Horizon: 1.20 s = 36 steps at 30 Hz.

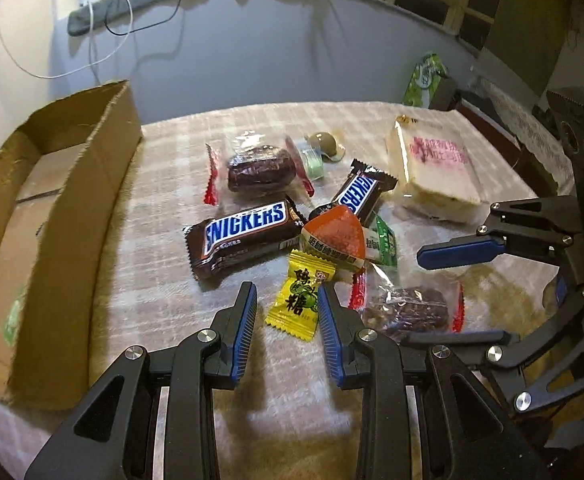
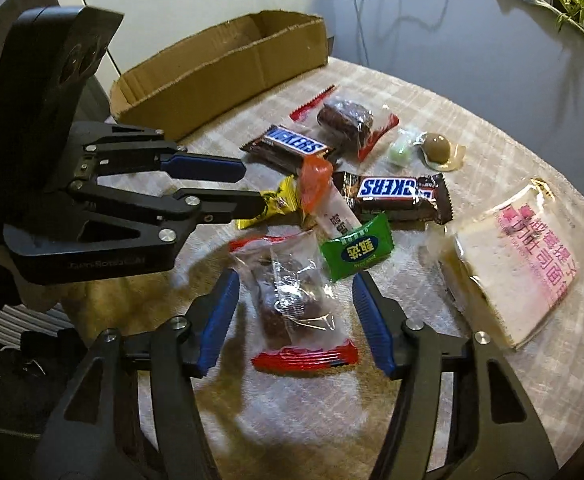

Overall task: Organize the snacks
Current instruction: 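Move the left tool to the yellow packet while the right tool reaches the clear brown-snack bag, then close the left tool on the yellow packet while the right tool grips the clear bag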

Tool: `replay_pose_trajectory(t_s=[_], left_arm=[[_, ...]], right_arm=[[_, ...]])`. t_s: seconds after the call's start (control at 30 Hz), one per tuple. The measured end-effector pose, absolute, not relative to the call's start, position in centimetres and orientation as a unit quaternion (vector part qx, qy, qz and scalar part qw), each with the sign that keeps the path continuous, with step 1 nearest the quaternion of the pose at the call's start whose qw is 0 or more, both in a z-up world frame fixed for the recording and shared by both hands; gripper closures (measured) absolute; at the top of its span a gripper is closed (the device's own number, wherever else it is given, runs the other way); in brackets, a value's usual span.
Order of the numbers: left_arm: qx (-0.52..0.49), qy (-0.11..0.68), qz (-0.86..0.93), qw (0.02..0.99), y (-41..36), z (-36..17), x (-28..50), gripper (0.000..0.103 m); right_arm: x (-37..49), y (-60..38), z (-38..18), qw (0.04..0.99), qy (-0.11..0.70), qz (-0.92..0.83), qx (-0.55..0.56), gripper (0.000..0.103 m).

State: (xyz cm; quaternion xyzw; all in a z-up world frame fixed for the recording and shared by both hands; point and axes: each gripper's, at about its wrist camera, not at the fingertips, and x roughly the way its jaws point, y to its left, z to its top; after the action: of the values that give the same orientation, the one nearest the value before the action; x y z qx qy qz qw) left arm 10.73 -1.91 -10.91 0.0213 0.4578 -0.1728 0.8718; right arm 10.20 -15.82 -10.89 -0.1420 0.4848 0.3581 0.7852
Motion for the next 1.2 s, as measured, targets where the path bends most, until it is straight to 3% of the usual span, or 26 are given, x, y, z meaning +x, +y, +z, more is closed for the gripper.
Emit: replay_pose_trajectory(t_s=[0.3, 0.37, 0.43, 1.2], left_arm=[[0.040, 0.464, -0.189, 0.865, -2.8, -11.7, 11.6, 0.073], [0.042, 0.463, -0.189, 0.865, -2.8, -11.7, 11.6, 0.074], [0.049, 0.460, -0.181, 0.868, -2.8, -11.7, 11.5, 0.080], [0.013, 0.445, -0.162, 0.881, -1.2, -11.0, 9.4, 0.081]], right_arm=[[10.7, -15.7, -12.1, 0.780, 0.492, 0.359, -0.140, 0.042], [10.6, -15.8, -12.1, 0.780, 0.493, 0.360, -0.139, 0.052], [10.7, -15.9, -12.0, 0.779, 0.493, 0.362, -0.138, 0.058], [9.2, -17.2, -11.7, 0.797, 0.490, 0.336, -0.107, 0.061]])
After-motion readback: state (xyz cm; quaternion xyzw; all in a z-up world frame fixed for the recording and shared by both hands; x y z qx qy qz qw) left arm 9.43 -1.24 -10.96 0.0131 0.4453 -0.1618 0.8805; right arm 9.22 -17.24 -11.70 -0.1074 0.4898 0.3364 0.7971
